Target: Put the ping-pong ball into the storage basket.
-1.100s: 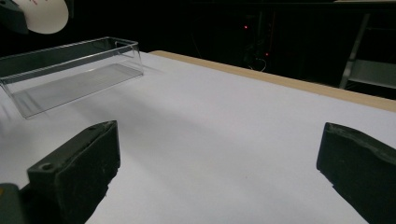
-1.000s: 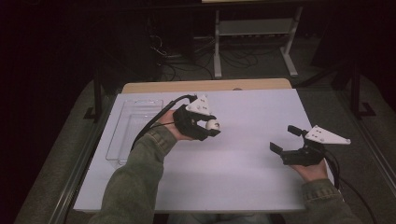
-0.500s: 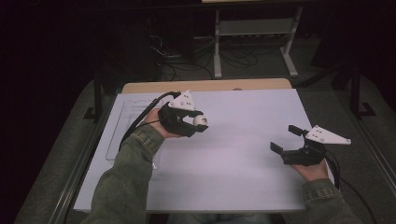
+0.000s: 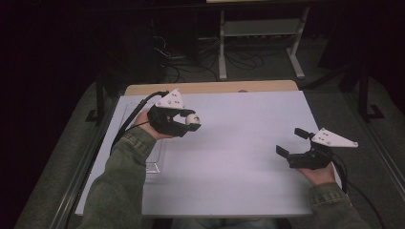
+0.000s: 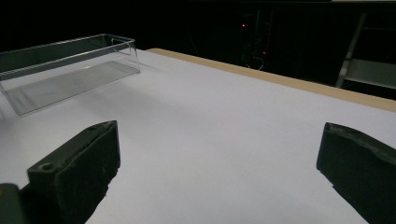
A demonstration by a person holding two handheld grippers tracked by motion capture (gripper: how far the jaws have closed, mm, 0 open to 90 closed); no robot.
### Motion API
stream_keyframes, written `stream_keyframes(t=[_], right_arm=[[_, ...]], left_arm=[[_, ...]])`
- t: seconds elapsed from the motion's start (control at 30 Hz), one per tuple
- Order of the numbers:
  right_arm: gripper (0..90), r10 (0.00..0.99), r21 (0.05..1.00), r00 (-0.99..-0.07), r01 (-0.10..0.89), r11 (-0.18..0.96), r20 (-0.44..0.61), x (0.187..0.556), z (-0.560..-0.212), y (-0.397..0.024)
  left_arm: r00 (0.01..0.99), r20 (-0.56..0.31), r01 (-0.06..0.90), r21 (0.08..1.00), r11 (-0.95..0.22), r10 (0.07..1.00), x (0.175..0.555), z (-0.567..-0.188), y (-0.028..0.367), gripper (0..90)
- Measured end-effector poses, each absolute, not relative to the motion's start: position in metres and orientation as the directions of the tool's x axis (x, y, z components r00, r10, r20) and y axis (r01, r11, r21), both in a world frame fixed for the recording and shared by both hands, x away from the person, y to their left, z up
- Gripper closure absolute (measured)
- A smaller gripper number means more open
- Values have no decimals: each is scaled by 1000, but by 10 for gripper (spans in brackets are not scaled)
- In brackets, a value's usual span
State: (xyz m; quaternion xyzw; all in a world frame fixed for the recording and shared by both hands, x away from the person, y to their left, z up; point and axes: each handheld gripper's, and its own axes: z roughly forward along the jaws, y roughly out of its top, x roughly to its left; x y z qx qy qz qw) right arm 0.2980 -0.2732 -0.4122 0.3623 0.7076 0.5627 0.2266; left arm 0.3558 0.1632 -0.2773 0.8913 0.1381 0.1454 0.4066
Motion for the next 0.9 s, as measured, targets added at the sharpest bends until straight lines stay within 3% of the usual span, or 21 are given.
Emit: stream_keyframes(t=[0.9], right_arm=[[0, 769, 959, -633, 264, 107, 88, 298, -413, -273]], left_arm=[[883, 136, 184, 781, -597, 450, 351, -275, 208, 504]])
